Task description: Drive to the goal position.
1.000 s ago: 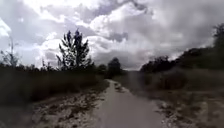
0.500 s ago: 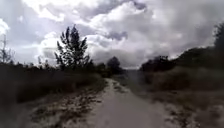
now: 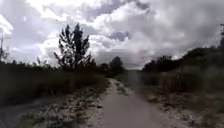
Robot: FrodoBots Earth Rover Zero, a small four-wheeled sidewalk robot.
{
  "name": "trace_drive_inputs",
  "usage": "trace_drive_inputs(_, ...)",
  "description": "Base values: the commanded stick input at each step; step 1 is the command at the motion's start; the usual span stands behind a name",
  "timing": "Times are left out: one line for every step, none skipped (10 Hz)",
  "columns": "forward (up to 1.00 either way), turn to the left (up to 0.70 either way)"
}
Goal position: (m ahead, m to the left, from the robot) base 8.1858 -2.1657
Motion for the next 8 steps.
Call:
trace_drive_inputs(0.59,0.06)
trace_drive_inputs(0.59,0.01)
trace_drive_inputs(0.59,0.01)
trace_drive_inputs(0.59,0.09)
trace_drive_inputs(0.59,0.15)
trace_drive_inputs(0.59,0.15)
trace_drive_inputs(0.59,0.13)
trace_drive_inputs(0.59,0.03)
